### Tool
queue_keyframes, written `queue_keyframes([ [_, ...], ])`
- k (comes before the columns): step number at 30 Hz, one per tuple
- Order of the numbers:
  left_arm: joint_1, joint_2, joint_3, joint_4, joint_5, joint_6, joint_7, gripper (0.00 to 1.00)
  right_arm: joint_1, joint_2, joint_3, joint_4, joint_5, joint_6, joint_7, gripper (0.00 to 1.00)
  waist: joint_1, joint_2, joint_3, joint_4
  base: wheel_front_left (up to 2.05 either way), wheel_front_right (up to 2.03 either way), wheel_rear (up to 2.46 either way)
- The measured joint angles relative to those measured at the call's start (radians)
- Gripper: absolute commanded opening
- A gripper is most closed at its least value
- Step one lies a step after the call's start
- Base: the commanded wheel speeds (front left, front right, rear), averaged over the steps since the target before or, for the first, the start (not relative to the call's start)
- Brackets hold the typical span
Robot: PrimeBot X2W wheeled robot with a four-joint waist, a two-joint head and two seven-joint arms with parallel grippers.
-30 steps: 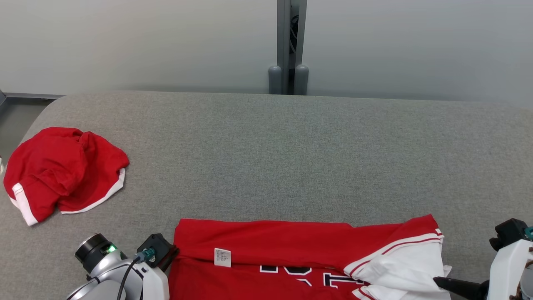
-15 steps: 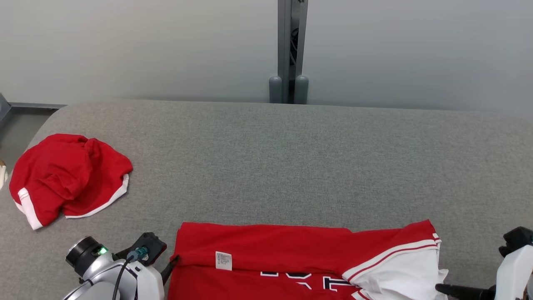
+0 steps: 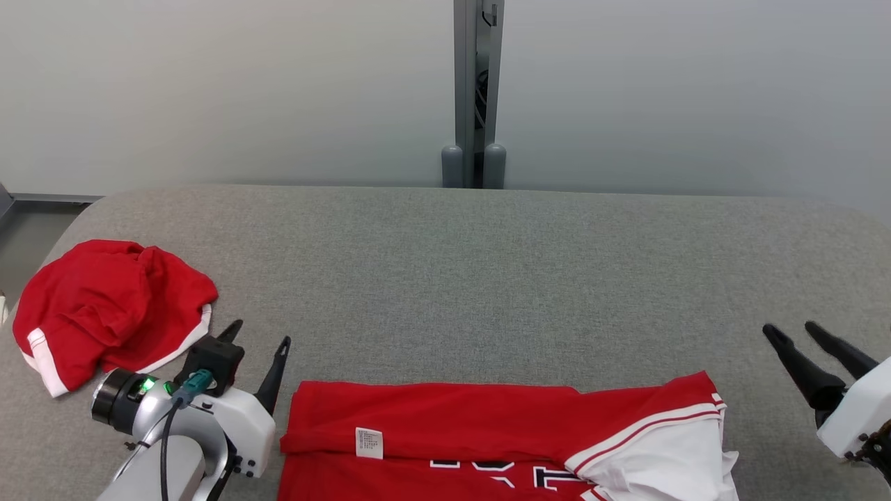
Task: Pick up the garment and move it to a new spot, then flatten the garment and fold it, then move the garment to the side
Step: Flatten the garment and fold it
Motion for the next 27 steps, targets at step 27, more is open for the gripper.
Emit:
queue_keyframes([
  [27, 0.481, -0.296, 0.623, -0.611, 0.44, 0.105, -0.027, 1.0, 0.268, 0.512, -0.538, -0.193, -0.818, 0.0, -0.358, 1.0, 0.0, 0.0, 0.048, -0.039, 0.0, 0.0, 0.0],
])
